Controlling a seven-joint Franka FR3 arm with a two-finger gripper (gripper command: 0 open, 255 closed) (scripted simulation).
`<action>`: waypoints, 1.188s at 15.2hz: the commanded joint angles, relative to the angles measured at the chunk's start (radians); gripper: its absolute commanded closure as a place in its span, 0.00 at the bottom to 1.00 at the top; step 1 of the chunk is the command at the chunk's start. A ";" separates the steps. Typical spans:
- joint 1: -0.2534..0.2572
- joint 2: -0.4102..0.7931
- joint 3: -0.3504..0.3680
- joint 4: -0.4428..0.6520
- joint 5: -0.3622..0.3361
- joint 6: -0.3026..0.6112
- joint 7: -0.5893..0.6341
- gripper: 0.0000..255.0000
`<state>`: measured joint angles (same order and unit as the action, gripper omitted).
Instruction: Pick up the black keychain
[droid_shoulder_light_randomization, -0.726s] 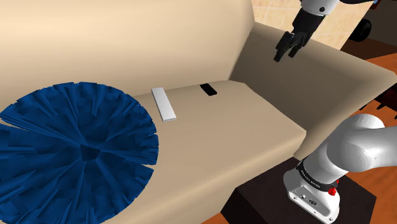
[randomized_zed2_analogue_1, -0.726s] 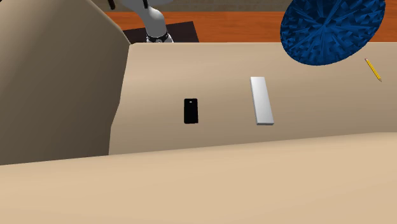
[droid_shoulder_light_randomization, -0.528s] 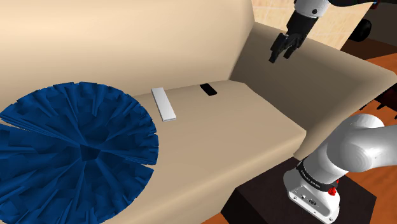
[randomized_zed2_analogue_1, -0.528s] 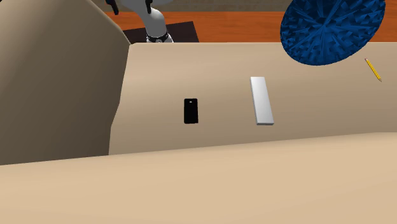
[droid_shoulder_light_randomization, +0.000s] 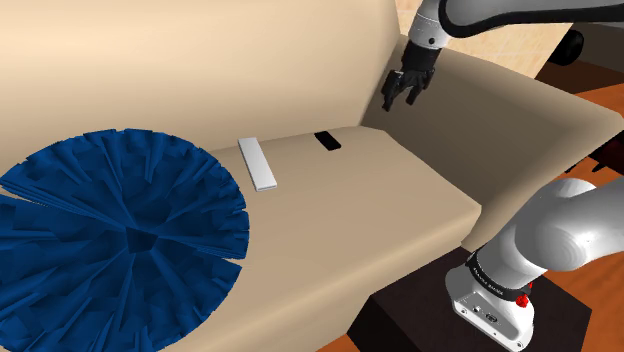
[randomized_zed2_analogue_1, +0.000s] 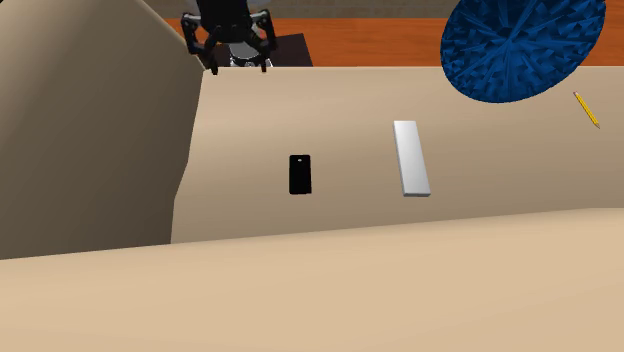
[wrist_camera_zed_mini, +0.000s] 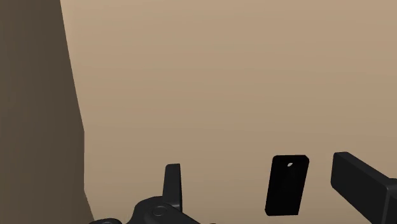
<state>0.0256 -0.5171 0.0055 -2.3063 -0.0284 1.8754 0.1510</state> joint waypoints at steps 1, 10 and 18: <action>0.007 0.073 0.014 0.024 0.009 0.038 0.022 0.00; 0.031 0.412 0.057 0.187 0.029 0.164 0.100 0.00; 0.048 0.638 0.075 0.321 0.029 0.225 0.144 0.00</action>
<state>0.0730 0.1113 0.0799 -1.9862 0.0012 2.0929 0.2930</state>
